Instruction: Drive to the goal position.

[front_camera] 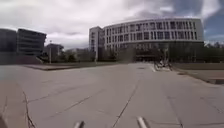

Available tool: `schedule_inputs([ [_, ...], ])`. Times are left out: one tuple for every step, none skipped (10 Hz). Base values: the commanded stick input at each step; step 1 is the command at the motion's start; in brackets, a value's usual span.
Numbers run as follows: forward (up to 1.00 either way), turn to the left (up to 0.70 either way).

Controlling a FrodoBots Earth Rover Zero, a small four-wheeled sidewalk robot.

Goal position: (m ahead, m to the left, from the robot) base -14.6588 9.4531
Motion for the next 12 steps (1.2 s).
schedule_inputs([
  [1.0, 0.0],
  [1.0, 0.0],
  [1.0, 0.0],
  [1.0, 0.0],
  [1.0, 0.0],
  [1.0, 0.0],
  [1.0, 0.0],
  [1.0, 0.0],
  [1.0, 0.0],
  [1.0, -0.12],
  [1.0, -0.2],
  [1.0, -0.12],
])
